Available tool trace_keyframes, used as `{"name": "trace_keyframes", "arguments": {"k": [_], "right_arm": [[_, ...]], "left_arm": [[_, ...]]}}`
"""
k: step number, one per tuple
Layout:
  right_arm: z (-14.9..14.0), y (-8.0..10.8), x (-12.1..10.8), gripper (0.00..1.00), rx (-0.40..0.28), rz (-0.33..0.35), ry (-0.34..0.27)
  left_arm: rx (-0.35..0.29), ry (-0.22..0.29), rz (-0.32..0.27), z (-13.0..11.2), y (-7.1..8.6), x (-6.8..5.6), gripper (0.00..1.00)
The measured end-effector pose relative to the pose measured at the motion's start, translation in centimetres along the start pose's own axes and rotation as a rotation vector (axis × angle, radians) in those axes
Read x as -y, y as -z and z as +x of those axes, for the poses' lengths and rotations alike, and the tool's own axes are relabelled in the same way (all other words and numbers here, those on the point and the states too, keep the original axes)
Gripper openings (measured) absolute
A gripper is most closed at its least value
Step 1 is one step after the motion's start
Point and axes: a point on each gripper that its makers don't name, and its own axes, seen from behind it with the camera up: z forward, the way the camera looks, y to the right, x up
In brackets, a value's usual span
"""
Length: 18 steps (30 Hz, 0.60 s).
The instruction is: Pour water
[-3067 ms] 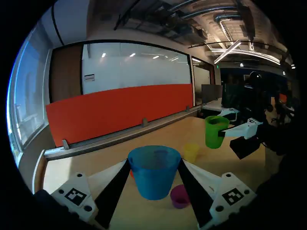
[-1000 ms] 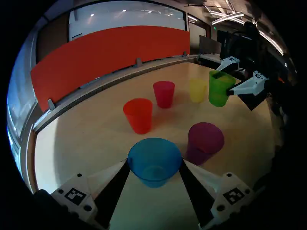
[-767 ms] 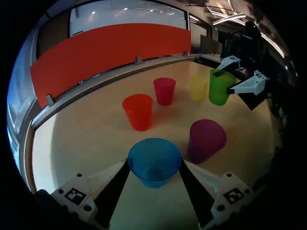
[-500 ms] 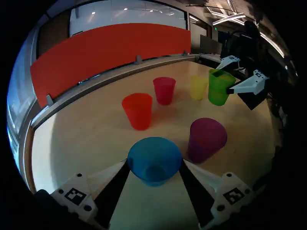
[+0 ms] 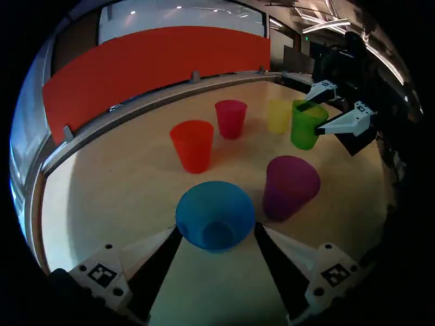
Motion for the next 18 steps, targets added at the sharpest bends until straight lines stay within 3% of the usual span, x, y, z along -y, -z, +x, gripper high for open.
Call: {"name": "trace_keyframes", "arguments": {"k": [18], "right_arm": [[-3.7, -1.1, -0.9, 0.91, 0.051, -0.019, -0.033]], "left_arm": [[-0.023, 0.041, 0.016, -1.2, 2.0, -0.7, 0.97]]}}
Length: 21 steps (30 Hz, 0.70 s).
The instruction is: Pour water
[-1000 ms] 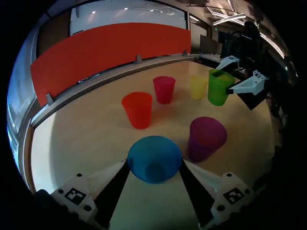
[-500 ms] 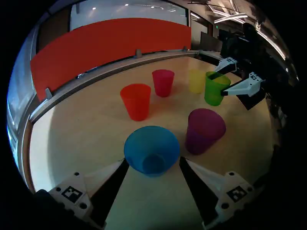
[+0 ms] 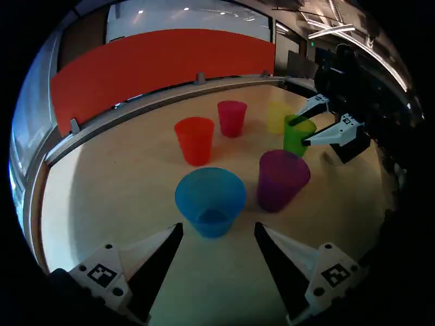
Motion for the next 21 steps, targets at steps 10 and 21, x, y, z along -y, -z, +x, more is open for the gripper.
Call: {"name": "trace_keyframes", "arguments": {"k": [10, 21], "right_arm": [[-0.8, 0.0, 0.1, 0.91, 0.006, -0.004, -0.004], [-1.7, 0.4, 0.2, 0.98, 0.013, -0.009, -0.009]], "left_arm": [[-0.008, 0.022, 0.009, -0.7, 1.1, -0.2, 0.98], [-0.017, 0.023, 0.012, -0.7, 1.6, -0.5, 0.97]]}}
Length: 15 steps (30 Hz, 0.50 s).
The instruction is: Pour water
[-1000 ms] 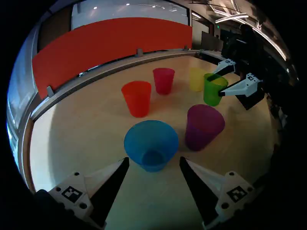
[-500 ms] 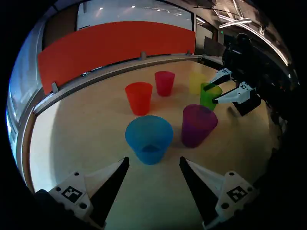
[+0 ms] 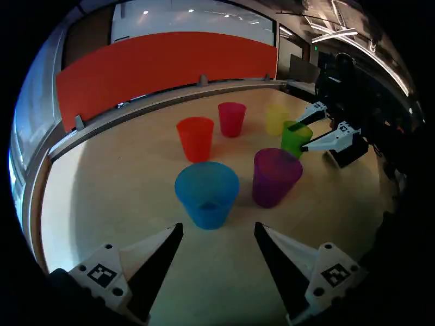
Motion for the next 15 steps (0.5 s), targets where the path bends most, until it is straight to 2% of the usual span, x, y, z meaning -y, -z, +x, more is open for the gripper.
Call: {"name": "trace_keyframes", "arguments": {"k": [6, 15], "right_arm": [[-0.6, 0.6, 0.1, 1.00, 0.003, -0.016, 0.000], [-1.0, 3.1, 0.0, 1.00, -0.025, -0.058, -0.024]], "left_arm": [[-0.012, -0.002, 0.010, 0.3, 0.5, -0.1, 0.97], [-0.048, 0.005, 0.043, 0.8, 1.7, -0.1, 0.97]]}}
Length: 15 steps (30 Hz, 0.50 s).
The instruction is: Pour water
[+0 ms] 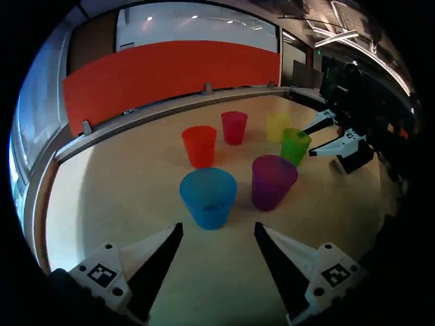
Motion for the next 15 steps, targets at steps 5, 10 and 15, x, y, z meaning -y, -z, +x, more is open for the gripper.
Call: {"name": "trace_keyframes", "arguments": {"k": [5, 10, 15], "right_arm": [[-0.1, 1.7, 0.1, 1.00, -0.023, -0.026, -0.014], [0.1, 3.5, 0.5, 1.00, -0.053, -0.044, -0.027], [0.4, 5.0, 0.8, 1.00, -0.088, -0.071, -0.047]], "left_arm": [[-0.029, 0.011, 0.026, 0.4, 0.9, 0.0, 0.98], [-0.060, 0.015, 0.050, 0.8, 2.0, -0.3, 0.98], [-0.096, 0.020, 0.079, 1.3, 3.1, -0.6, 0.98]]}}
